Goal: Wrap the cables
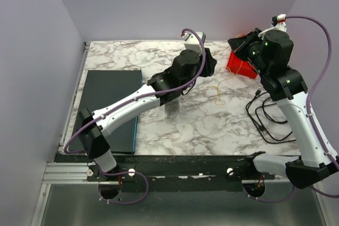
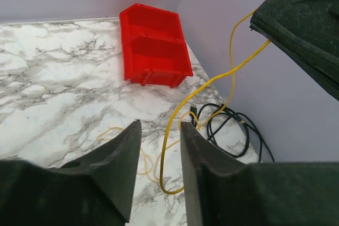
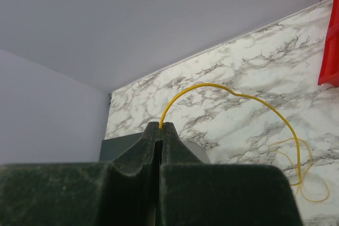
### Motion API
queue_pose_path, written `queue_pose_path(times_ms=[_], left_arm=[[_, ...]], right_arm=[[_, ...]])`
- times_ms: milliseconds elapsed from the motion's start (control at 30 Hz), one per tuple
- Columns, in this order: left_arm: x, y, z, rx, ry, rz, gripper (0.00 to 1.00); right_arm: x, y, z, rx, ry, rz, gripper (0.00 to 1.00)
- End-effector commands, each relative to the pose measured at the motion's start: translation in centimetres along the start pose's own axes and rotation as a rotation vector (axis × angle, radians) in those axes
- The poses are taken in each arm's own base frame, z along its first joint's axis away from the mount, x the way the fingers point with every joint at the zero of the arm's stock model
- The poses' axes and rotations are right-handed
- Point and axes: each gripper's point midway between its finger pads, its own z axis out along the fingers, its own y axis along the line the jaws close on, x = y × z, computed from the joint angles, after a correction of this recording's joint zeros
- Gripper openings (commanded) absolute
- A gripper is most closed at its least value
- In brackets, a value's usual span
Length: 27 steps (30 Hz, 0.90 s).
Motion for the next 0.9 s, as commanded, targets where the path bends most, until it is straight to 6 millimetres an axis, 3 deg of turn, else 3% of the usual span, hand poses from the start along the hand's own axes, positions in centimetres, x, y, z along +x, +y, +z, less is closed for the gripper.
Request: queue_pose_path(times_ms=[0, 100, 167, 267, 333, 433, 533, 667, 867], left_arm=[[0.8, -0.4, 0.2, 0.013, 0.02, -0.021, 0.24], [1.6, -0.6, -0.7, 0.044, 0.073, 0.014, 0.0], [2.2, -0.9, -1.4, 0.083, 0.122, 0.077, 0.0], [3.6, -1.4, -2.6, 0.152, 0.231, 0.187, 0.0], [4.6, -1.0, -3.3, 0.16, 0.306, 0.256, 0.0], [5.6, -0.3, -4.2, 0.18, 0.387, 0.345, 0.0], [6.0, -0.1, -5.0, 0.22, 0.439, 0.377, 0.0], [6.0, 0.0, -6.0, 0.26, 0.479, 0.421, 0.0], [6.9, 1.4, -7.5, 0.321, 0.567, 0.453, 0.0]], right_arm=[[0.3, 0.0, -0.1, -0.001, 0.014, 0.0, 0.01], [0.5, -2.0, 0.5, 0.076, -0.021, -0.037, 0.01], [1.1, -3.7, 1.1, 0.142, -0.026, -0.072, 0.01], [3.6, -5.4, 1.7, 0.165, 0.026, -0.111, 0.04], [5.5, -5.8, 1.8, 0.131, 0.071, -0.118, 0.18], [8.1, -6.0, 1.2, 0.061, 0.126, -0.12, 0.55], [8.8, -6.1, 0.3, 0.027, 0.139, -0.127, 0.67], [8.0, -6.4, -1.0, 0.014, 0.095, -0.145, 0.7], [6.9, -4.6, -2.3, -0.106, 0.044, -0.213, 0.7]])
